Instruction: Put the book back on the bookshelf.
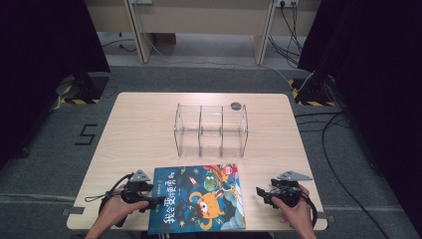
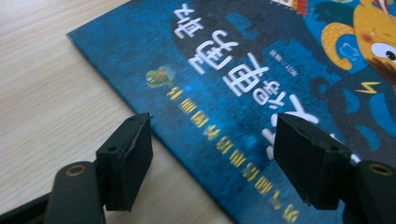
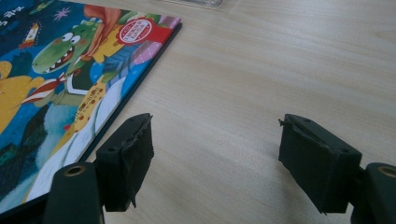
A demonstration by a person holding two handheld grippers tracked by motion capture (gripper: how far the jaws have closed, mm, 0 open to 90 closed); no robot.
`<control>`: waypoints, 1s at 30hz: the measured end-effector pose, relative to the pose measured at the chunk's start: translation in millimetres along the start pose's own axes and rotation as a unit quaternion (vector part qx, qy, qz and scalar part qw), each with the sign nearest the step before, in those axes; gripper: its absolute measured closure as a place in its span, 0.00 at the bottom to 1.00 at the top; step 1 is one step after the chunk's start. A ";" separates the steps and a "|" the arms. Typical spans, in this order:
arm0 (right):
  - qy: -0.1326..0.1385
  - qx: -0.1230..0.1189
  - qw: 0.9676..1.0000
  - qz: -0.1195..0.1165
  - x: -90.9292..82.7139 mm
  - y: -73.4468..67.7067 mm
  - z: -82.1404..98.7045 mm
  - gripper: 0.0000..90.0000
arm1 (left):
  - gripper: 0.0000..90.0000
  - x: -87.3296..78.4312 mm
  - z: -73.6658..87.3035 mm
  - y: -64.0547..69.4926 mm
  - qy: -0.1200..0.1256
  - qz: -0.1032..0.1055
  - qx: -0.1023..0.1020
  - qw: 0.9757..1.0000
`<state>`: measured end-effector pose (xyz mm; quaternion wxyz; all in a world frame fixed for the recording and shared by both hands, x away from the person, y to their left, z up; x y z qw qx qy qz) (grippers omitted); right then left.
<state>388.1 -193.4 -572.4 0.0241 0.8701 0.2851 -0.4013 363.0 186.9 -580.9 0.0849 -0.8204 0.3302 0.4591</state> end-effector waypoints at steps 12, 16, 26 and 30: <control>-0.002 0.007 1.000 -0.010 0.4 -2.0 0.8 0.30 | 0.37 4.6 -5.0 10.9 0.004 0.006 0.003 1.000; -0.004 0.005 1.000 -0.013 1.0 -2.2 1.3 0.30 | 0.38 7.8 -7.6 19.4 0.004 0.014 0.012 1.000; 0.001 0.015 1.000 -0.025 -0.5 -2.0 0.5 0.31 | 0.39 15.3 -14.1 34.3 0.007 0.016 0.024 1.000; 0.001 0.018 0.999 -0.029 -1.2 -3.3 0.2 0.33 | 0.41 15.1 -13.2 38.5 0.005 0.025 0.031 0.999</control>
Point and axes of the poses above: each handheld gripper's, and its own axes: x roughly forward along the jaws, z roughly out of its underside, y roughly to its right, the point moved 10 cm from there along x, roughly forward along the jaws, and after that the axes turned 4 degrees about -y, right-handed, at the moved point
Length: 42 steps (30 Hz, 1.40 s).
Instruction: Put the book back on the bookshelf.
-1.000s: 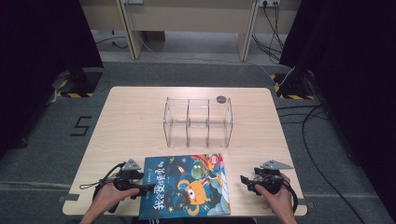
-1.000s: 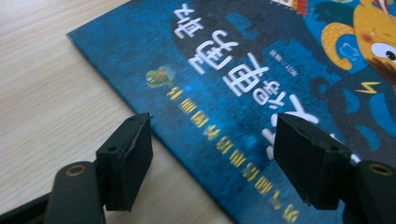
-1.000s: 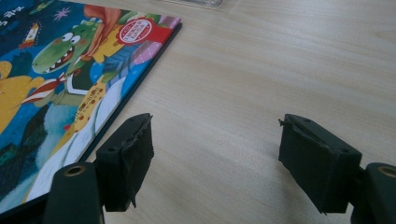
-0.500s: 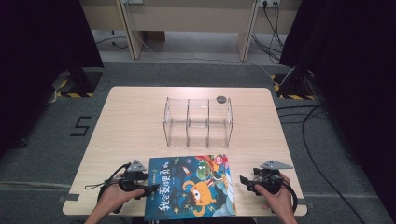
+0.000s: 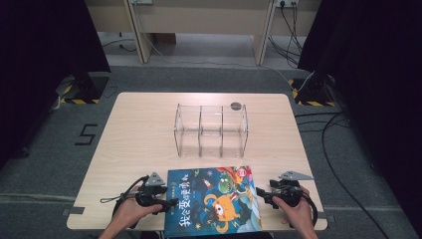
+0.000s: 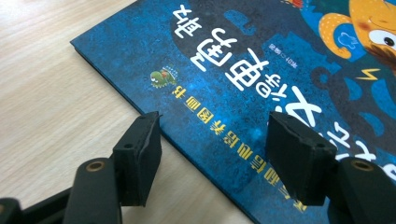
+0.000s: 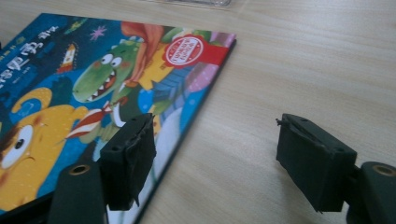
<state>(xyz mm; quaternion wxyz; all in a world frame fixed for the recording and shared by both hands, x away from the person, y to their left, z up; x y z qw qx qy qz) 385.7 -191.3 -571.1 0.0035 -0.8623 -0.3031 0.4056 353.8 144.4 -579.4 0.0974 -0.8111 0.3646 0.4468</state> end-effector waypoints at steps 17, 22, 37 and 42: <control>-0.021 0.018 0.999 -0.027 2.8 -13.5 8.8 0.39 | 0.48 1.7 1.9 20.4 -0.012 0.029 0.018 0.999; -0.012 0.043 0.998 -0.039 2.0 -11.5 8.3 0.40 | 0.49 6.5 -2.6 30.2 -0.012 0.045 0.022 0.999; 0.031 0.162 0.984 -0.066 -3.6 0.6 2.9 0.29 | 0.46 14.5 -10.2 48.2 -0.020 0.078 0.030 0.996; 0.051 0.221 0.970 -0.086 -5.5 3.1 1.1 0.28 | 0.44 14.8 -10.9 48.6 -0.020 0.086 0.027 0.996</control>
Point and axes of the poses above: each handheld gripper's, and its own axes: x roughly forward along the jaws, z roughly out of its underside, y roughly to its right, the point moved 10 cm from there along x, roughly forward along the jaws, and after that the axes turned 4 degrees about -y, right-handed, at the moved point
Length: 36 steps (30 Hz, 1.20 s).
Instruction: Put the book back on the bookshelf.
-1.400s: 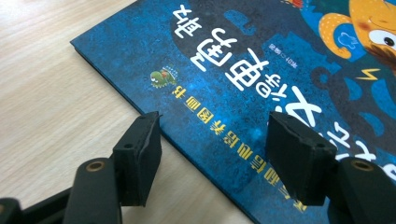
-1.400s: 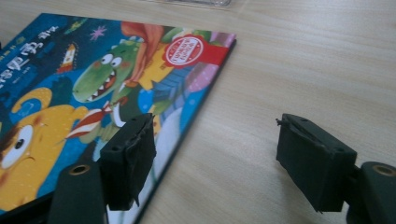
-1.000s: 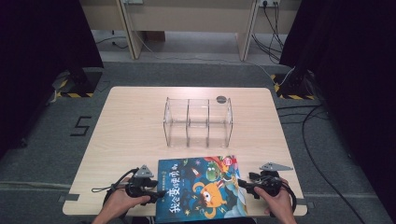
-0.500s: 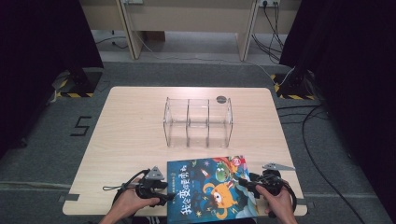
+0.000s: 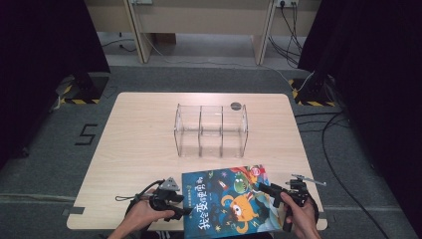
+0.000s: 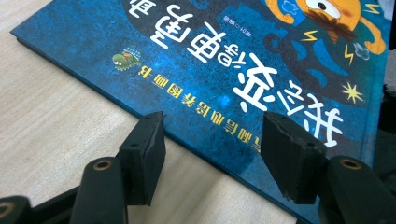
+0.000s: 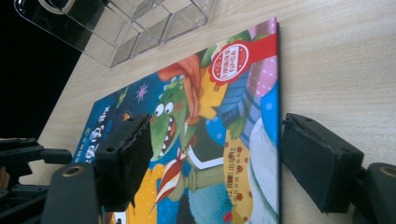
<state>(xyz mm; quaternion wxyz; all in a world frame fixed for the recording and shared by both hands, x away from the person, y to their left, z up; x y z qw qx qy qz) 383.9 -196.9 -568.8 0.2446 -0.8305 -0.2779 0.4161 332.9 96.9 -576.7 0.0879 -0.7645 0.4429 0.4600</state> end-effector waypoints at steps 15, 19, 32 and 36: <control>-0.015 0.070 0.996 -0.057 -1.5 -10.4 10.0 0.33 | 0.39 1.8 -3.4 -3.7 0.026 -0.003 -0.012 1.000; 0.007 0.019 0.997 -0.068 -12.5 -15.8 -0.6 0.53 | 0.39 2.2 -4.5 -5.3 0.032 -0.003 -0.015 0.999; 0.013 -0.171 0.984 -0.041 -21.8 -28.8 -3.7 0.59 | 0.34 1.6 -5.9 -6.9 0.049 0.022 -0.036 0.998; 0.013 -0.179 0.983 -0.039 -22.1 -28.9 -4.5 0.58 | 0.31 1.9 -6.2 -6.5 0.050 0.025 -0.036 0.998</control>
Point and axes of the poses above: each handheld gripper's, and its own axes: x roughly forward along the jaws, z roughly out of its underside, y roughly to its right, the point moved 10 cm from there along x, roughly forward along the jaws, and after that the axes turned 4 degrees about -y, right-handed, at the moved point
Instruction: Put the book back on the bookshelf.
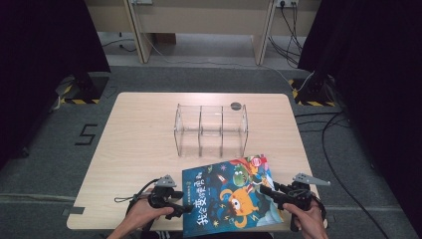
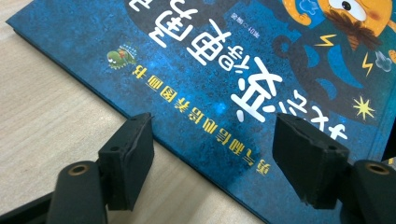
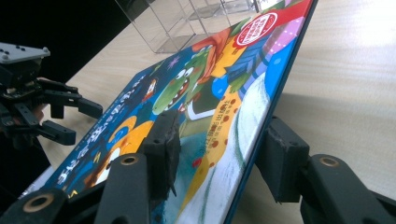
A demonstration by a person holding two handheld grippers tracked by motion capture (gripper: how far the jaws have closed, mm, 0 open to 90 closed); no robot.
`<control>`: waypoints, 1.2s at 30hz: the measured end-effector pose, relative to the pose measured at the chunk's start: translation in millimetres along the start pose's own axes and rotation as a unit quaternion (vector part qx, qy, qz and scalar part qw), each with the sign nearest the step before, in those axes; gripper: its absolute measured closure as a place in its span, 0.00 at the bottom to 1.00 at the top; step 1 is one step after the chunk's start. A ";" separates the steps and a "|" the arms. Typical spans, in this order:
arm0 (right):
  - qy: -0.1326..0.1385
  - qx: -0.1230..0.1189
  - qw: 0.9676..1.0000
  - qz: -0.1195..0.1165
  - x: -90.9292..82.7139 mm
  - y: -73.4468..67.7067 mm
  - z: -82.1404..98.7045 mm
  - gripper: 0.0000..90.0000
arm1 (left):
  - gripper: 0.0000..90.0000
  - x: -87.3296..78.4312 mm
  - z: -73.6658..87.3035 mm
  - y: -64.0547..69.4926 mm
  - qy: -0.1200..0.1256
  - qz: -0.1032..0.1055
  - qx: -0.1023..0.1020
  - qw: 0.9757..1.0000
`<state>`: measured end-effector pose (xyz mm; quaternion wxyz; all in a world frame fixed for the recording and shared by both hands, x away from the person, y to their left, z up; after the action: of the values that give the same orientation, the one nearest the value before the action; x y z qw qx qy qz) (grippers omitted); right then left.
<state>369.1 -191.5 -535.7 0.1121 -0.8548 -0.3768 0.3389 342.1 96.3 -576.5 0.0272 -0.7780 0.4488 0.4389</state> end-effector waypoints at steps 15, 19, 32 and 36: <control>0.043 -0.082 0.996 0.002 -6.8 -9.5 -16.0 0.58 | 0.29 0.1 -3.5 -4.4 0.008 -0.002 -0.015 1.000; 0.046 -0.087 0.995 0.005 -9.7 -11.1 -18.5 0.57 | 0.32 0.9 -4.5 -2.6 0.007 0.006 -0.020 1.000; -0.010 0.007 1.000 0.024 -4.3 21.7 7.1 0.55 | 0.62 -17.3 -29.9 0.3 0.098 0.017 -0.009 0.995; -0.010 -0.003 1.000 0.028 -3.3 24.1 6.5 0.55 | 0.63 -17.5 -33.3 -2.0 0.109 0.026 -0.021 0.993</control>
<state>376.9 -210.9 -549.6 0.0966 -0.8617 -0.3549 0.3494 361.7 94.7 -544.3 -0.0496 -0.8097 0.4598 0.3613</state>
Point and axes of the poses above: each handheld gripper's, and its own axes: x roughly forward along the jaws, z roughly out of its underside, y roughly to its right, the point moved 10 cm from there along x, roughly forward along the jaws, and after that the axes turned 4 degrees about -y, right-handed, at the moved point
